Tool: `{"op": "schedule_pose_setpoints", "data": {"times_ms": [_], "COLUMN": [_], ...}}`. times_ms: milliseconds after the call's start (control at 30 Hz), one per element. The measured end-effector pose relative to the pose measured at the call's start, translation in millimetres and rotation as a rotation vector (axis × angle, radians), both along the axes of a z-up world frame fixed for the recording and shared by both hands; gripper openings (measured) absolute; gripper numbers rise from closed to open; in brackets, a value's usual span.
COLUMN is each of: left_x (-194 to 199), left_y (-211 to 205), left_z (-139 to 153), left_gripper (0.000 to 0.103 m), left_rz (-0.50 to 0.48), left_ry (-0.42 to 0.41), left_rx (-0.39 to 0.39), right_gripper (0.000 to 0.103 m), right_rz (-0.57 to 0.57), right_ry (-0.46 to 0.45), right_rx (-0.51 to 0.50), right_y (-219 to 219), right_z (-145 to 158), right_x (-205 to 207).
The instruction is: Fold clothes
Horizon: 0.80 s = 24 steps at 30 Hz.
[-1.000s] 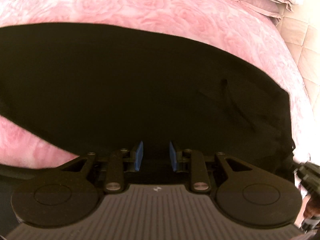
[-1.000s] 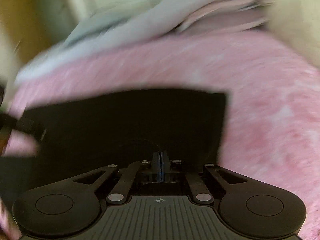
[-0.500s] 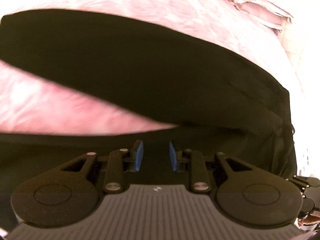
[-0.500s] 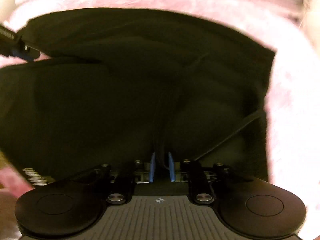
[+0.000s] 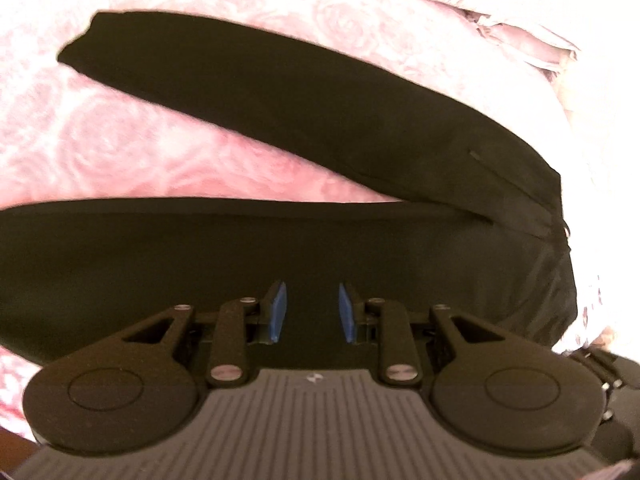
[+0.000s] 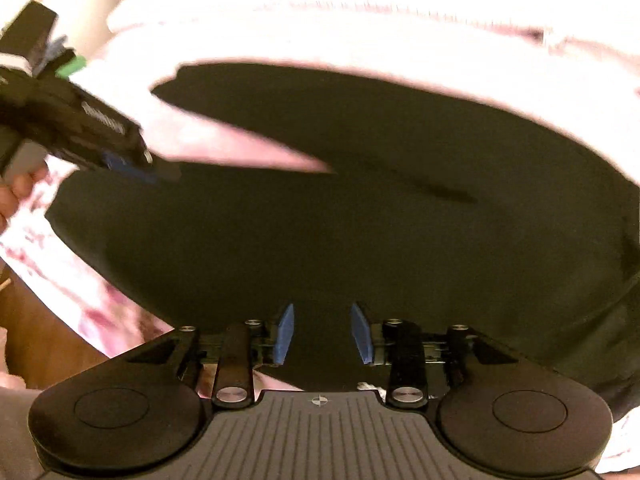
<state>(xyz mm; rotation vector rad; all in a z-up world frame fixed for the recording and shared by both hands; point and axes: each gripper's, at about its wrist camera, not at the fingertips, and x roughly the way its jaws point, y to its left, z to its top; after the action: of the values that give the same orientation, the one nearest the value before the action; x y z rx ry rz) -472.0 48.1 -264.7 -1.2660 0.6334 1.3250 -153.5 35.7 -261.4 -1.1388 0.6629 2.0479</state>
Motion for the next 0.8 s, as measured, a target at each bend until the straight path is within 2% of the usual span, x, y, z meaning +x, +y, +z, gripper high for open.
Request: {"op": "schedule_pose_setpoints", "data": {"times_ms": [133,300,467,600,800], "left_x": [-5.2,-6.9,10.9,36.7,83.7], "left_y": [-15.5,-40.7,-66.0,-87.9,-131.6], "left_z": [36.0,80.3,119.6,137.7,154.3], "left_gripper": [0.024,0.028,0.03,0.032,0.036], "left_rz": [0.01,0.036,0.058,0.091,0.102], "left_ry": [0.059,0.111,0.188,0.235,0.29], "left_rx": [-0.006,0.014,0.057,0.08,0.092], "right_gripper": [0.037,0.037,0.04,0.043,0.046], "right_rz": [-0.159,-0.438,-0.656,-0.665,-0.602], "right_ry": [-0.031,-0.024,0.103,0.151,0.123], "right_rx": [0.01,-0.021,-0.117,-0.151,-0.116], "right_y": [0.5,-5.5,14.3,12.6,-22.2], "right_z": [37.4,77.5,102.8,116.5,130.6], "right_x": [19.2,71.4,101.3,117.4,140.6]}}
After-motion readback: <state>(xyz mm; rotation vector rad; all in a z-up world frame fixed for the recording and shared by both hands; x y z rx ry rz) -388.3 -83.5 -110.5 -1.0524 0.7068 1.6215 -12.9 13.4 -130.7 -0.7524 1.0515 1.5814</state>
